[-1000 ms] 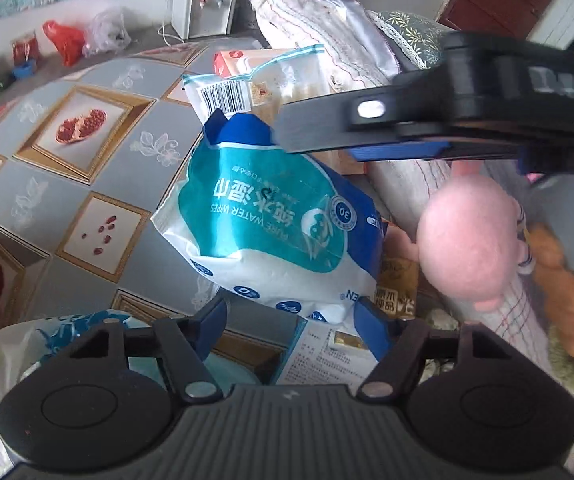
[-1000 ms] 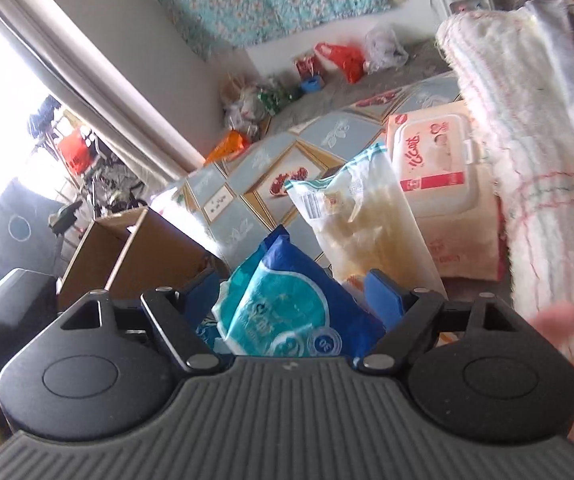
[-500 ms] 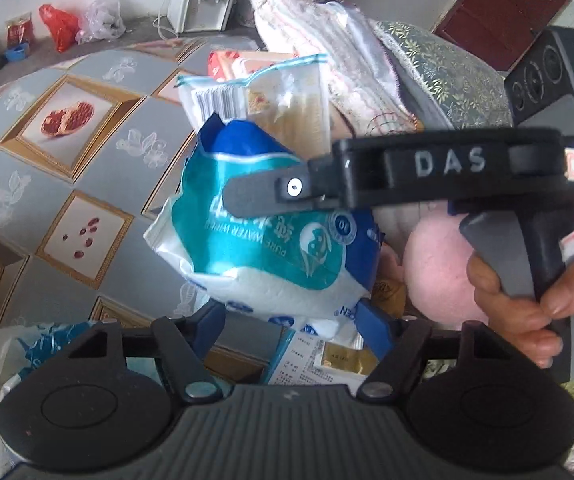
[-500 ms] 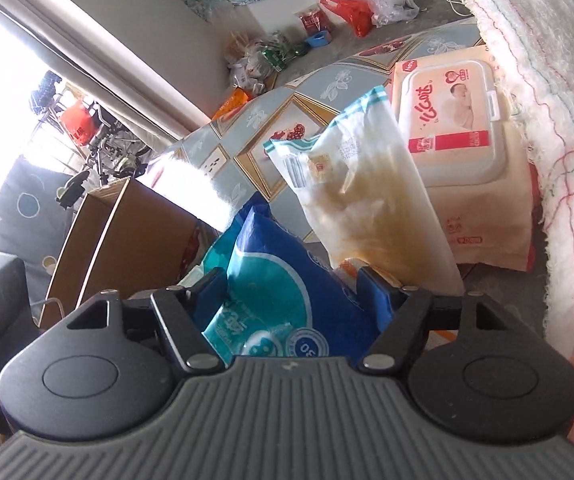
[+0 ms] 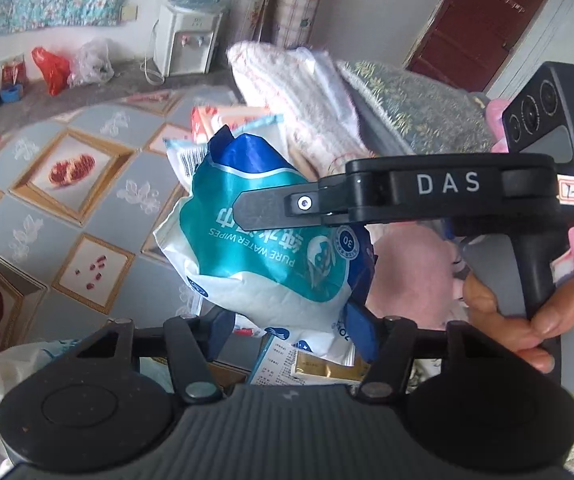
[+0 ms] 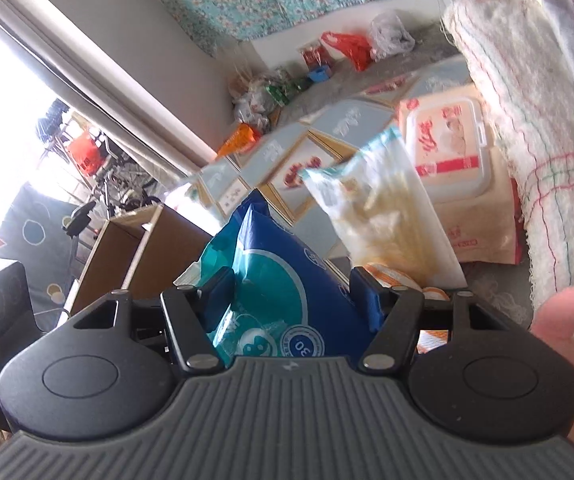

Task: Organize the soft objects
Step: 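Lift the wet-wipes pack with the right gripper and carry it over the box, then lower the wet-wipes pack into the box beside the towel and open the right gripper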

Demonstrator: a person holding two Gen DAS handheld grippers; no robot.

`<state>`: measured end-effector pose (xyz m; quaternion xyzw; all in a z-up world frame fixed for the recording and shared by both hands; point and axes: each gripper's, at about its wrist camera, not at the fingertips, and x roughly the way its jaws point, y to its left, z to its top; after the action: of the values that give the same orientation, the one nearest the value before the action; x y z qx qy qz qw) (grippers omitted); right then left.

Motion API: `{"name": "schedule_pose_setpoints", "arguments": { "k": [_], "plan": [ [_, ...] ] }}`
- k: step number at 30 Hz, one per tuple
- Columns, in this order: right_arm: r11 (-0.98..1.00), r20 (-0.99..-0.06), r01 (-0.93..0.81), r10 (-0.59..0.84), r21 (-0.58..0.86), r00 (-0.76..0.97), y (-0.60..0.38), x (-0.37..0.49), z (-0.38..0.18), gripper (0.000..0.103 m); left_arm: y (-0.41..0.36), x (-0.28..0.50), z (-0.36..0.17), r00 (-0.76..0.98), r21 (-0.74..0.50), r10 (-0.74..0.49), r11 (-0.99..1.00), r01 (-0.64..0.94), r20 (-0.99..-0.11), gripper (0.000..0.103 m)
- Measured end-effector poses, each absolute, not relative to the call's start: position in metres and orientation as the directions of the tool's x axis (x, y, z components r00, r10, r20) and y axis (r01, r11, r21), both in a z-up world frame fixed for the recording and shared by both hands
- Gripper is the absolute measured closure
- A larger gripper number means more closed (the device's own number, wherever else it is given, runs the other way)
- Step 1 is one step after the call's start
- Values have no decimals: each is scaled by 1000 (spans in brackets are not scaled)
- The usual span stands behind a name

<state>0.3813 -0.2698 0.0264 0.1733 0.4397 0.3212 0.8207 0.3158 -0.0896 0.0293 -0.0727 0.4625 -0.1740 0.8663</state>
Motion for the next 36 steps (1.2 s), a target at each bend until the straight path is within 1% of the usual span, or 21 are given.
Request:
{"name": "schedule_pose_setpoints", "arguments": {
  "k": [5,9,13,17,20,23,27,31,36],
  "plan": [
    [699,-549,-438,715,565,433,-245,354,71,40,-65,287,68,583,-274,-368,930,246,-724,42],
    [643,-498,-504,766,576,407,-200,338,101,40,-26,258,95,640,-268,-347,938,222,-686,43],
    [574,-465,-565,817,593,341,-134,325,120,40,21,227,113,699,-248,-277,958,145,-659,43],
    [502,-452,-593,857,630,246,-59,319,125,40,71,202,122,738,-240,-189,970,38,-648,43],
    [470,-461,-571,871,673,172,0,318,117,41,108,191,120,744,-245,-130,968,-47,-655,42],
    [469,-485,-518,867,715,115,50,319,97,41,144,186,109,735,-265,-87,955,-129,-673,42],
    [511,-527,-433,845,743,94,98,324,63,41,182,197,90,696,-284,-60,935,-211,-715,42],
    [583,-570,-343,808,737,149,109,336,37,41,215,214,68,659,-277,-40,925,-260,-751,42],
    [569,-540,-357,820,740,189,90,337,39,41,244,224,32,575,-250,-30,918,-308,-817,43]
  ]
}}
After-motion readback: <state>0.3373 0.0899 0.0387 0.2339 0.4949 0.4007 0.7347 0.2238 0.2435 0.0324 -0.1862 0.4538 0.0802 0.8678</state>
